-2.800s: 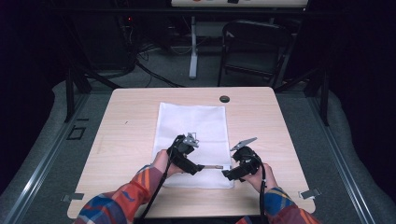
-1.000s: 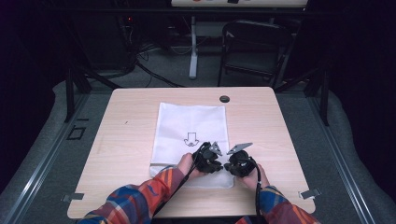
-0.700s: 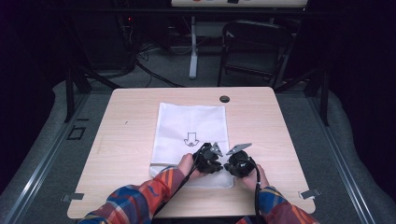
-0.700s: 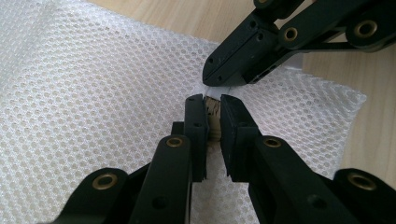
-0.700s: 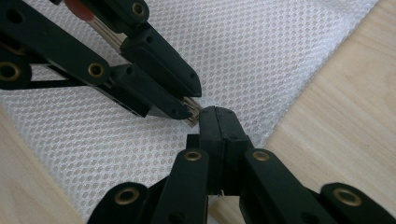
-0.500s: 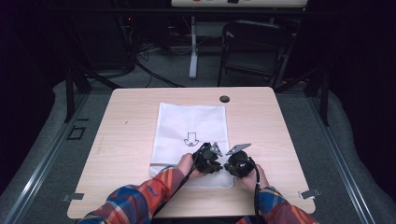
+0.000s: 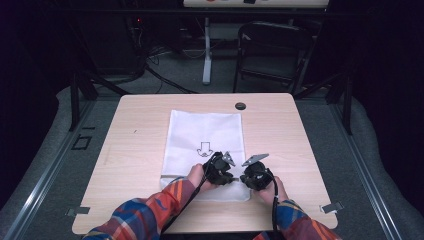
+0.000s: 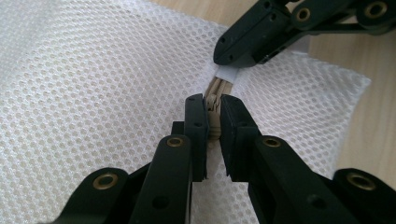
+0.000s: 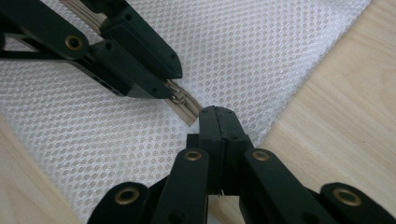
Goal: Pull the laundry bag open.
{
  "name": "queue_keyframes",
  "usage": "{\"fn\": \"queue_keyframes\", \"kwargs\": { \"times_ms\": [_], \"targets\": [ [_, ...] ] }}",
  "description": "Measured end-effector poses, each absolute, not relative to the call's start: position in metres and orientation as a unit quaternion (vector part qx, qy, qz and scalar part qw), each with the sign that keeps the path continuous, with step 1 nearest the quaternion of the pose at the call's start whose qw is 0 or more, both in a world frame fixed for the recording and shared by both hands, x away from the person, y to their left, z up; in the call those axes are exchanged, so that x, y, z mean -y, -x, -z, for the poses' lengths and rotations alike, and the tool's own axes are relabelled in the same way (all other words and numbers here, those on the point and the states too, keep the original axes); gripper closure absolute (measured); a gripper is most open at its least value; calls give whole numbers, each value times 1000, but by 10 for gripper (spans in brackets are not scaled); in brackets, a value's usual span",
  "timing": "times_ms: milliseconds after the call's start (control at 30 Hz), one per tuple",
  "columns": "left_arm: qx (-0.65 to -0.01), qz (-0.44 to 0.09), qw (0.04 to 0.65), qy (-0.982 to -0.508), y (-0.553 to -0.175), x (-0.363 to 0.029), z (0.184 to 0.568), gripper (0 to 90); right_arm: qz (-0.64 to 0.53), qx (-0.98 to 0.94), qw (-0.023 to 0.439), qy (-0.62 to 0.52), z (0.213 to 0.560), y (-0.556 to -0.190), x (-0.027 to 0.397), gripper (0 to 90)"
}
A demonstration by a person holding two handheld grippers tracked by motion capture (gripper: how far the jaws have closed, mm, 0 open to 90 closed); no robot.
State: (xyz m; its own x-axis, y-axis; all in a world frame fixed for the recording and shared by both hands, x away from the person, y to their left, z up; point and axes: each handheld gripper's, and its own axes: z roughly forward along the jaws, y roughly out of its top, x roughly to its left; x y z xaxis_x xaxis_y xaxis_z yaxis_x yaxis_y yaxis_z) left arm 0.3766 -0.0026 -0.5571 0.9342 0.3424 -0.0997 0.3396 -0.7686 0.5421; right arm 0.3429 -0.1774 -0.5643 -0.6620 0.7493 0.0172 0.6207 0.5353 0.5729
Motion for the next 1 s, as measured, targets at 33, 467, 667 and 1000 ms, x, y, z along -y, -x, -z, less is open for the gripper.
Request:
{"fn": "queue_keyframes", "kwargs": {
  "times_ms": [33,467,667,1000],
  "targets": [
    [-182,-1,288,-940,-377,1,557,816,-277,-869,116,-394,564,-343,177,900],
    [-197,13,291,-936,-379,-11,559,812,-275,-874,110,-386,563,-345,179,900],
    [-202,15,294,-934,-379,-12,560,810,-283,-874,125,-374,559,-343,169,900],
    [-204,11,298,-932,-378,-12,560,808,-288,-875,120,-369,565,-349,161,900]
  ]
}}
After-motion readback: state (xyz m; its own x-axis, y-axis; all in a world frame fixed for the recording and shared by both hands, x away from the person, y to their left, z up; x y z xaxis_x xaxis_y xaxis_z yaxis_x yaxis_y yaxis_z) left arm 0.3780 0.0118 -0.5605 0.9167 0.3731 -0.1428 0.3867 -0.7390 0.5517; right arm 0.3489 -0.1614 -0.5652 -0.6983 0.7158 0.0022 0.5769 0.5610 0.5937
